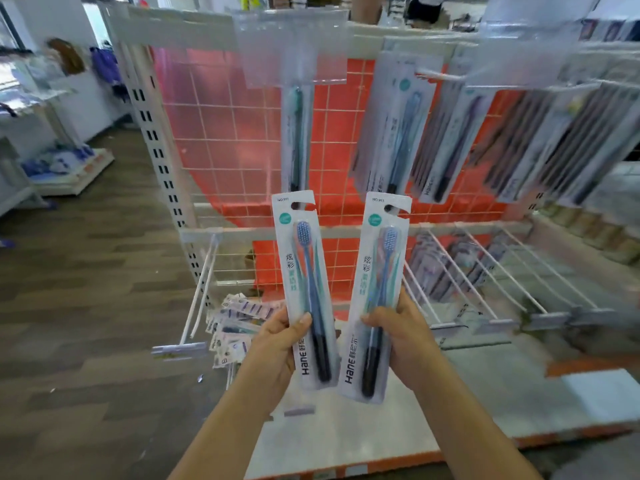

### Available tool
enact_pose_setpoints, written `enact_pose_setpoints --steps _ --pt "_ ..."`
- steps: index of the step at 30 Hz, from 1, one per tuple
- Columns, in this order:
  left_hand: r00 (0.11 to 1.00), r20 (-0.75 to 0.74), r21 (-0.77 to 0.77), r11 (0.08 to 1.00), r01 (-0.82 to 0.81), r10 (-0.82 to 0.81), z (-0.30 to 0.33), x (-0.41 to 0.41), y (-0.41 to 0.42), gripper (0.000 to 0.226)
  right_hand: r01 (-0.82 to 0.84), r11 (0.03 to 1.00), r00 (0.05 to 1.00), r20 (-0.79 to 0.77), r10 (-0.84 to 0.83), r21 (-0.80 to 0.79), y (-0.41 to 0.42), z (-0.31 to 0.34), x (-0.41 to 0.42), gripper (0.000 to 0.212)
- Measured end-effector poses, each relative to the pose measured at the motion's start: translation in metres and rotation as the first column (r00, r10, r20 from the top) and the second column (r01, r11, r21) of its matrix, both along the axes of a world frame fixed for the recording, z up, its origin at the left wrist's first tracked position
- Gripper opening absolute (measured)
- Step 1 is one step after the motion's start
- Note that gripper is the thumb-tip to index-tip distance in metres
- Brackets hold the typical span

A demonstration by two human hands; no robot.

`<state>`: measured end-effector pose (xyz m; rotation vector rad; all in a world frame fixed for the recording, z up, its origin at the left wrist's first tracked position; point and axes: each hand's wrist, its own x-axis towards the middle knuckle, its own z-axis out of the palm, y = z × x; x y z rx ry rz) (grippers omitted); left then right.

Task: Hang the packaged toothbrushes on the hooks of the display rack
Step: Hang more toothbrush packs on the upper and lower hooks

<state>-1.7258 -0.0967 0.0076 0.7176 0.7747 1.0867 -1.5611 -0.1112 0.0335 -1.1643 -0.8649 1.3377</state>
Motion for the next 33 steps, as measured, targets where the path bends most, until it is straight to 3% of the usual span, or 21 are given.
enact_pose_setpoints --steps 10,20,23,26,33 --pt "0.981 -0.145 0.089 0.986 0.139 -0.125 0.000 -0.020 -0.012 0.033 0.034 0.998 0.999 0.001 -0.034 0.059 -0.014 0.003 -0.013 0.043" --pt "0.994 -0.069 0.094 0.991 0.094 -0.088 0.012 -0.002 -0.018 0.034 0.045 0.996 0.998 -0.051 -0.041 0.074 -0.020 0.014 0.003 0.037" --pt "0.999 -0.016 0.125 0.991 0.052 -0.051 0.025 0.011 -0.010 0.046 0.035 0.995 0.999 -0.016 -0.034 0.095 -0.010 0.027 0.012 0.031" --pt "0.999 -0.022 0.165 0.986 0.031 -0.028 0.032 0.025 -0.003 0.034 0.047 0.988 0.999 0.011 -0.049 0.146 0.004 0.044 0.025 0.021" --pt "0.994 -0.107 0.202 0.979 0.028 -0.006 0.035 0.054 0.006 0.039 -0.040 0.949 0.991 0.137 -0.003 0.313 0.040 0.089 0.051 0.013"
